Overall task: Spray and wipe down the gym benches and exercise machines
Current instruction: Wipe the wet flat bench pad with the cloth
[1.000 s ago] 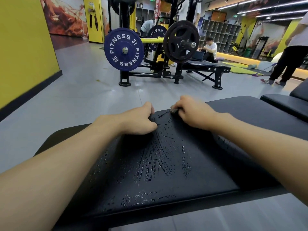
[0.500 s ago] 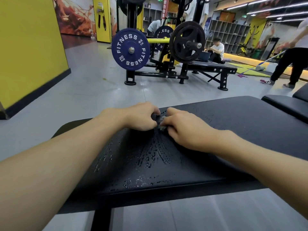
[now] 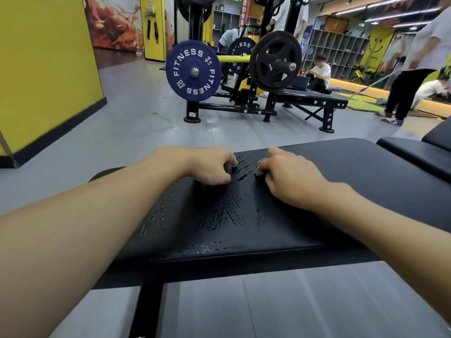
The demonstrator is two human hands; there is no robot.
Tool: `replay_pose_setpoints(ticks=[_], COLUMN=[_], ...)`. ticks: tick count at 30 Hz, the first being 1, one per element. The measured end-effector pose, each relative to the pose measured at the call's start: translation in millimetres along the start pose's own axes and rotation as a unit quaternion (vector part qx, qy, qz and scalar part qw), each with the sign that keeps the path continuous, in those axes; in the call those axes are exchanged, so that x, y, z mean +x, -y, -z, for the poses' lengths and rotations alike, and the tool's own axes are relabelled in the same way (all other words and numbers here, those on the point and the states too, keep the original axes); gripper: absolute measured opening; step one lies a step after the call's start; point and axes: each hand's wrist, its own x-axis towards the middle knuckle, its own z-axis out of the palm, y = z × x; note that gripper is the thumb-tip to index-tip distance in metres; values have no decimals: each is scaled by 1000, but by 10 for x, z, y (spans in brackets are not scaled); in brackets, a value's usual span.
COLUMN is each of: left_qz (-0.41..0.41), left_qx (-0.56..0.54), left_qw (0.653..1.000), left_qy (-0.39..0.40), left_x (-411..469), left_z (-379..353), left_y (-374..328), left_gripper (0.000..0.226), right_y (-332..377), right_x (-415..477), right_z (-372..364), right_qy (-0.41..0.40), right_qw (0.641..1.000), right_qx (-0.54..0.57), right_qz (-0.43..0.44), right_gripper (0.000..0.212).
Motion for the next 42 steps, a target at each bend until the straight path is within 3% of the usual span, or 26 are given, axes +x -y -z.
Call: replay_pose_setpoints(ticks=[4, 8, 13, 18, 22, 27, 31, 36, 40, 42], left_qz=[-13, -10, -16, -24, -28, -38, -43, -37, -37, -35], left_qx=[2, 3, 10, 7, 6, -6, -9, -24, -21, -22], left_qw=[1000, 1000, 1000, 1000, 1000, 999, 998, 997, 996, 996], left_qy=[4, 6, 14, 7, -7, -23, -42, -59, -73, -73], left_x=[-1, -26, -29, -64, -83, -146, -167, -229, -263, -268], left_z=[-23, -3, -9, -16, -42, -69, -104, -75, -63, -77], left_y=[-20, -46, -65, -62, -40, 16, 39, 115, 183, 196], left_gripper=[36, 51, 49, 52, 50, 45, 43, 34, 36, 36], right_y=[269, -87, 312, 42, 482, 311, 686, 368, 827, 747], right_x=[-269, -131, -445, -353, -733, -703, -990, -830, -1069, -915], right_z=[-23, 79, 23, 134, 85, 141, 106, 139, 92, 120], right_qy=[31, 7, 24, 4, 39, 5, 50, -11, 43, 24], right_qw=[992, 1000, 991, 1000, 986, 998, 981, 998, 982, 987], right_qx=[44, 8, 43, -2, 47, -9, 45, -34, 8, 4], right_qz=[116, -11, 123, 3, 154, 56, 180, 52, 185, 162], right_gripper=[34, 34, 34, 33, 33, 34, 41, 34, 47, 42])
